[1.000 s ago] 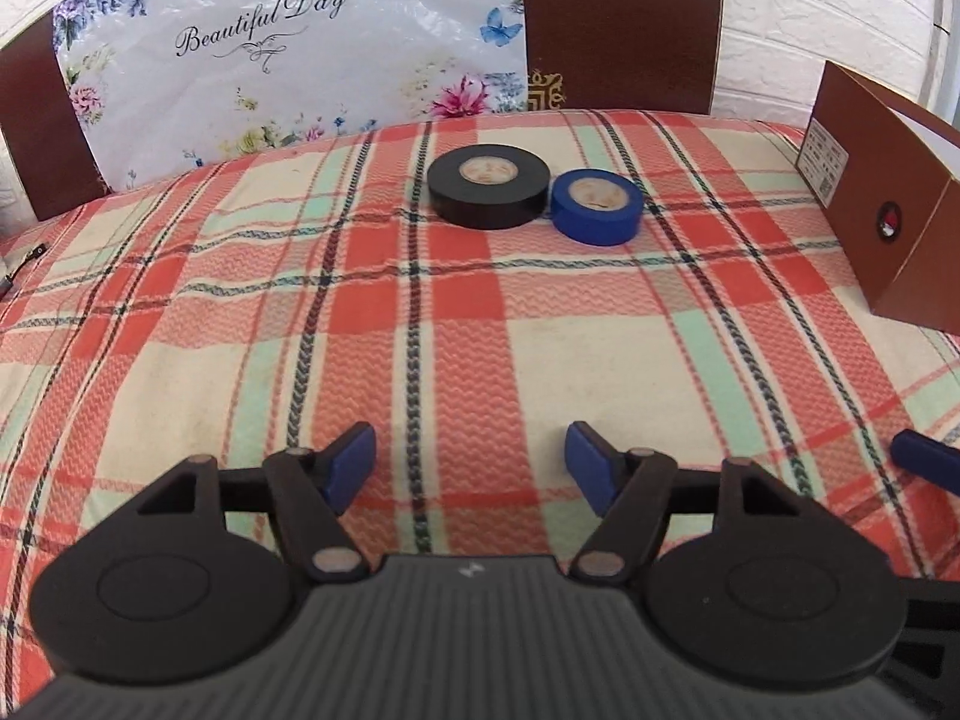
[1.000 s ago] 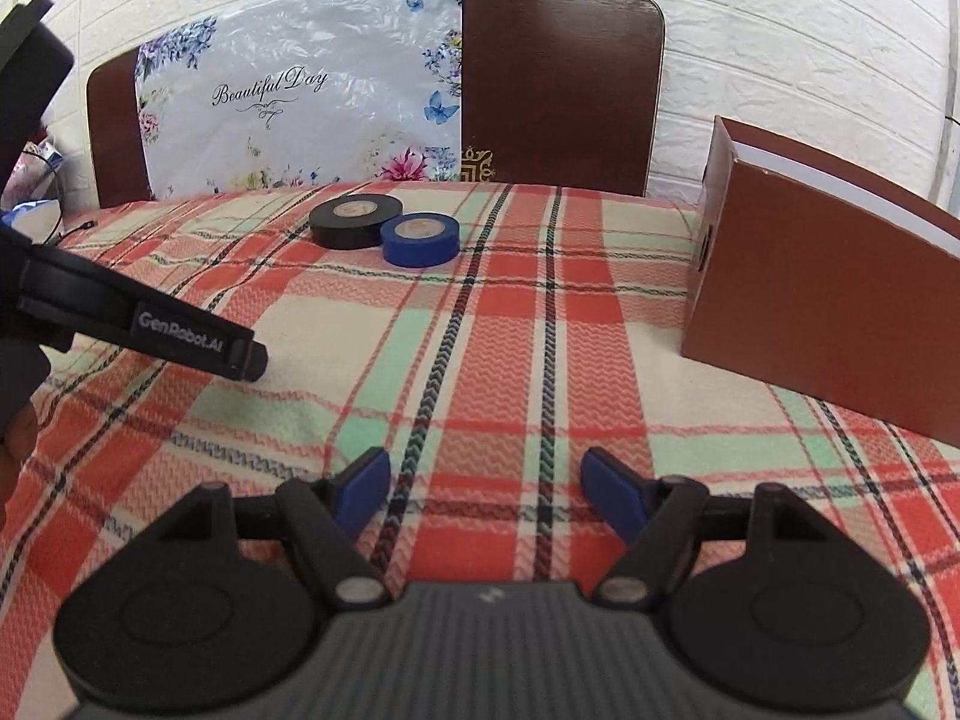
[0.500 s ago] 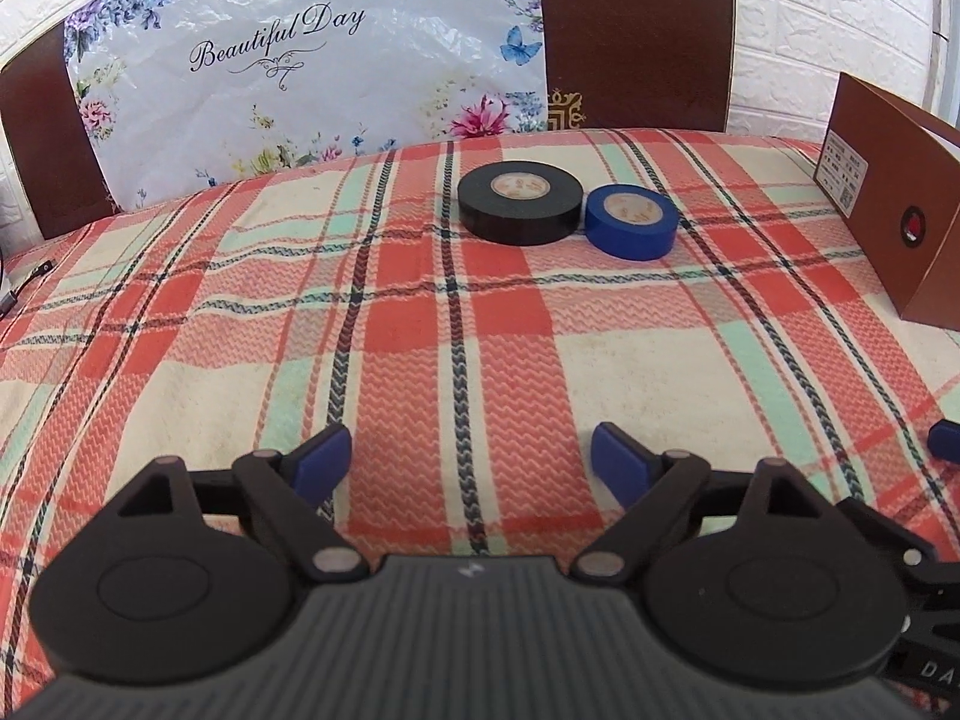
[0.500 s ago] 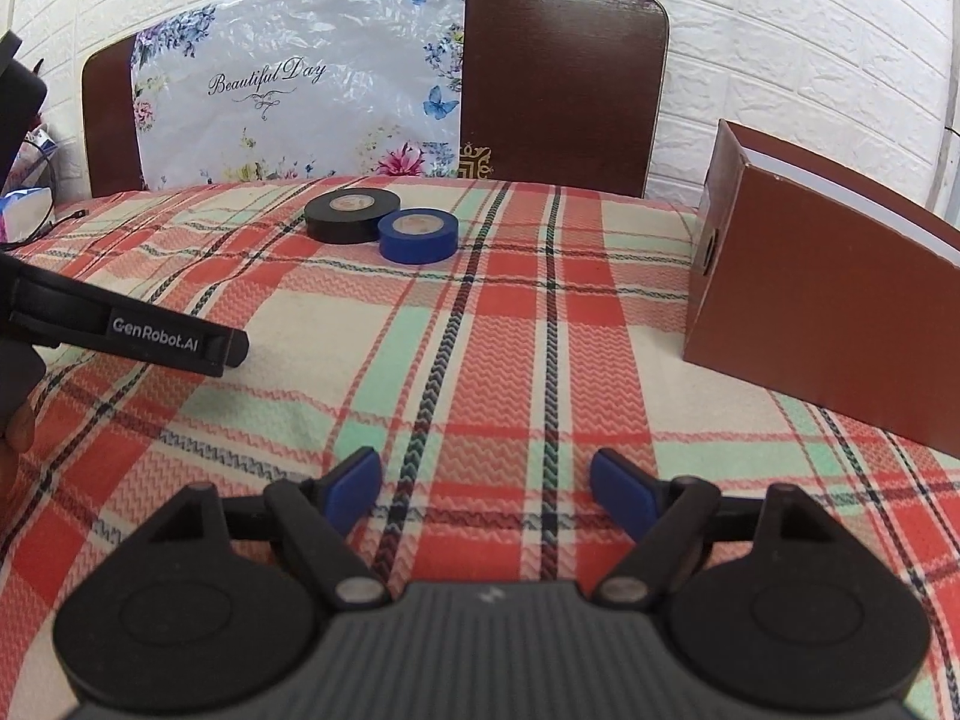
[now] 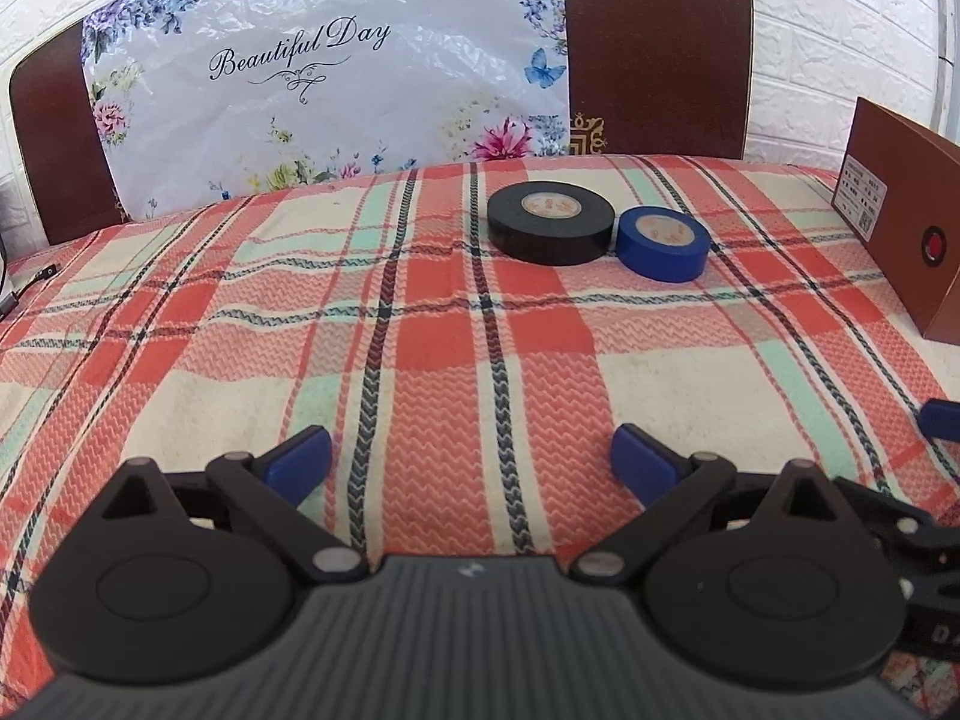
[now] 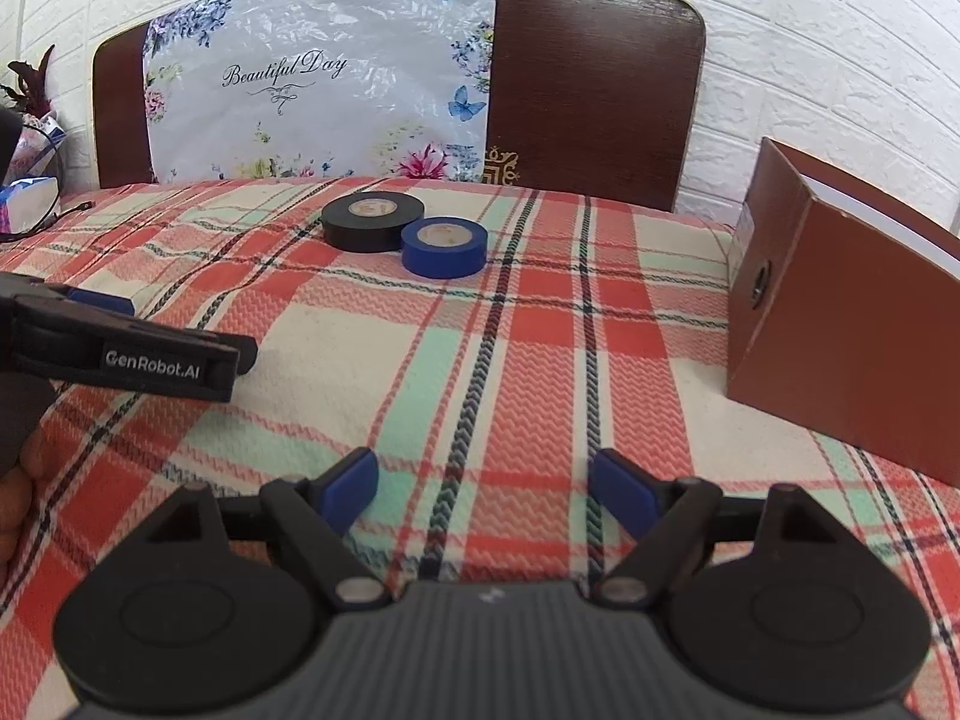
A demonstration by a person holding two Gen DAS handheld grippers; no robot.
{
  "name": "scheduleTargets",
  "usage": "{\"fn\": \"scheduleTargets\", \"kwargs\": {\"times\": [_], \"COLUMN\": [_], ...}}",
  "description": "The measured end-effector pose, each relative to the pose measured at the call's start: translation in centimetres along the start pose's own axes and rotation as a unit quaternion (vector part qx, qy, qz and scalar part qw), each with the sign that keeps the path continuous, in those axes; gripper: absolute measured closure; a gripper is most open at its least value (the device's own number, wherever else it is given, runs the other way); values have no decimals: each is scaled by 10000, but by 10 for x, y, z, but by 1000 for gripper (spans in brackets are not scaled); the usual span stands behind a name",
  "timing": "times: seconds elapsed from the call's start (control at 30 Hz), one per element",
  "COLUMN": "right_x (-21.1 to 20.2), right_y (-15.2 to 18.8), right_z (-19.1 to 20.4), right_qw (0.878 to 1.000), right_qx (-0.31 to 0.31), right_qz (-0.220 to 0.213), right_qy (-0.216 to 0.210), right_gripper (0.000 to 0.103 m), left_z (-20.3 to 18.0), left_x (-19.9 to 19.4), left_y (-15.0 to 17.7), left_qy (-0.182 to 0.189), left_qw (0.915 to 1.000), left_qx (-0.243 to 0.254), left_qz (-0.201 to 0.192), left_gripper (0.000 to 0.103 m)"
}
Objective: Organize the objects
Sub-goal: 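Withdraw the right tool and move it to the blue tape roll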
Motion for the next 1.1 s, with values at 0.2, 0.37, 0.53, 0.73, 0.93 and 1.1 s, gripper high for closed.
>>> {"fn": "scheduleTargets", "kwargs": {"times": [0.2, 0.37, 0.53, 0.73, 0.93, 1.1], "right_x": [33, 68, 100, 132, 116, 69], "right_y": [-23, -49, -71, -93, -83, -54], "right_z": [9, 11, 20, 30, 37, 9], "right_qw": [9999, 9998, 9997, 9997, 9993, 9990], "right_qx": [23, 183, 201, 135, -161, -130], "right_qz": [24, 53, 13, -23, -58, 75], "right_qy": [-106, -97, -132, -212, -339, -424], "right_gripper": [17, 14, 14, 15, 44, 44], "left_z": [4, 4, 6, 7, 8, 8], "left_x": [0, -1, -2, -3, -2, -2], "left_y": [2, 3, 5, 5, 5, 4], "left_qy": [-4, 5, 31, 39, 45, 45], "left_qw": [9999, 9999, 9995, 9992, 9992, 9992], "left_qx": [-133, -151, -247, -321, -318, -318], "left_qz": [-35, -78, -188, -242, -241, -238], "left_gripper": [1, 1, 2, 2, 2, 2]}}
Point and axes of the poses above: each gripper's, at about its wrist camera, not at the fingertips, and x roughly the way its jaws point, z to its left, y to its underside, the point moved 4 cm from there along x, roughly the way its jaws point, and after that the axes turned 15 degrees about x, right-handed, at the moved point
